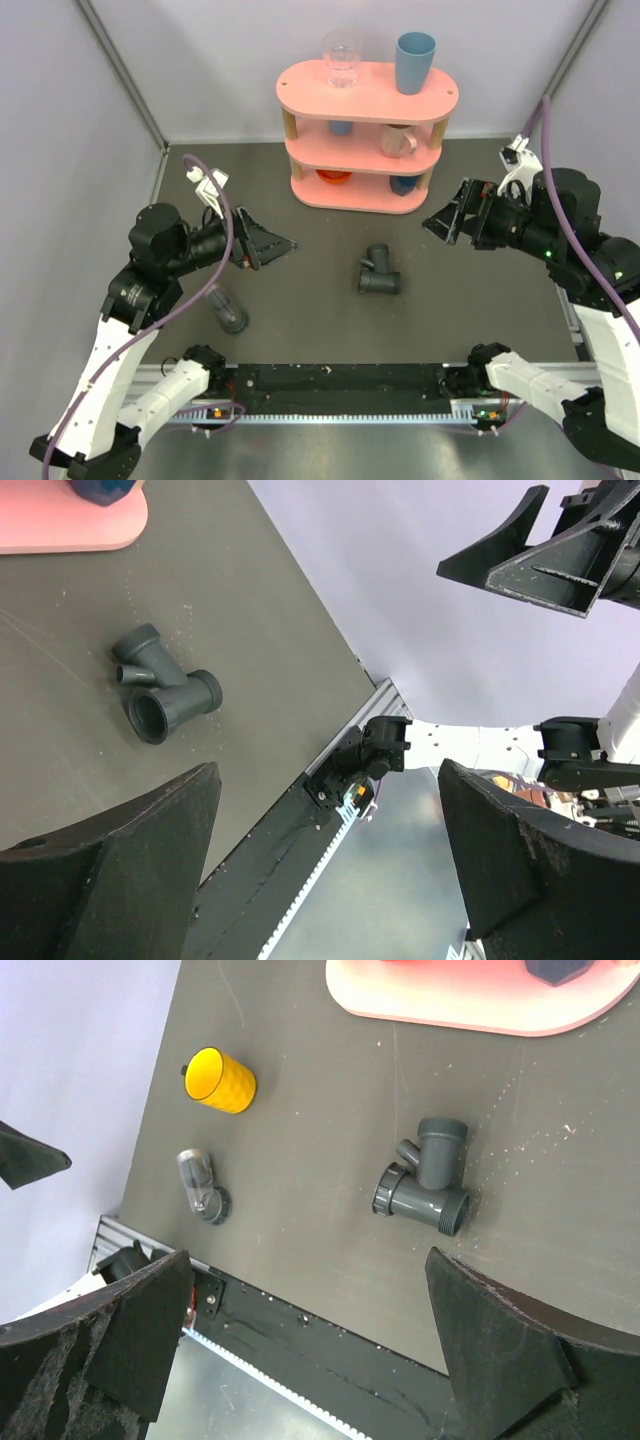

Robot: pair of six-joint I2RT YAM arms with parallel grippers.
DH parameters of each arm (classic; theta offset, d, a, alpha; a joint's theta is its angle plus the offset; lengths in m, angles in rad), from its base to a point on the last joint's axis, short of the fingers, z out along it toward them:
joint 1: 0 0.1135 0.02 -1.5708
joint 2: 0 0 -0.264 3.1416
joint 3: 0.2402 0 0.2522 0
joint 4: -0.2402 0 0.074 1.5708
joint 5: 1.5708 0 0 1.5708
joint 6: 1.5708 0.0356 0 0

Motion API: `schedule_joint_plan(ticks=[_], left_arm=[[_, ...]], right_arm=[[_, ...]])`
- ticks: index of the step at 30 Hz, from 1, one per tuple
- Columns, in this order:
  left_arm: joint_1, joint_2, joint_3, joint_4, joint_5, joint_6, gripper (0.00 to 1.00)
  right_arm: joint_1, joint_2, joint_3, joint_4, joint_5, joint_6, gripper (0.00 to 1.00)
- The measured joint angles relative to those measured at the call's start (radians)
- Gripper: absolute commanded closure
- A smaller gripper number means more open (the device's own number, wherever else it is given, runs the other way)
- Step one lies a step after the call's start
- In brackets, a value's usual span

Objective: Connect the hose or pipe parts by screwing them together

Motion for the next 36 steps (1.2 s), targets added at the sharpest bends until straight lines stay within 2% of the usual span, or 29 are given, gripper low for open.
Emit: schedule_joint_plan(ticks=[6,12,16,22,28,33,36], left_arm=[[0.0,-0.005,0.01,-0.016,-0.033,0.002,0.06],[0.0,-0.003,0.06,-0.116,-0.164,0.014,0.05],[-0.001,-0.006,0.083,-0.247,-0.398,0.005,0.05],[0.028,0.02,0.068,-0.543,-0.782,-0.114,0.07],[0.094,0.041,-0.094,-0.64,-0.932,-0.201,0.13],[0.163,0.048,-0.292,-0.602,-0.924,-0.216,0.17],[0.198,0.093,-0.354,-0.562,-0.897,-0.216,0.19]], right_arm=[[0.0,-0.023,-0.001,0.006,0.0,0.005,0.01],[0.0,-0.044,-0.011,0.014,0.0,0.007,0.01],[0.0,-0.051,-0.041,0.024,-0.002,0.016,0.01],[0.0,-0.069,-0.076,0.028,-0.013,0.021,0.01],[0.0,-0.086,-0.088,0.036,-0.061,0.02,0.01],[0.0,-0.121,-0.109,0.039,-0.077,0.02,0.01],[0.0,-0.142,-0.12,0.038,-0.089,0.02,0.01]])
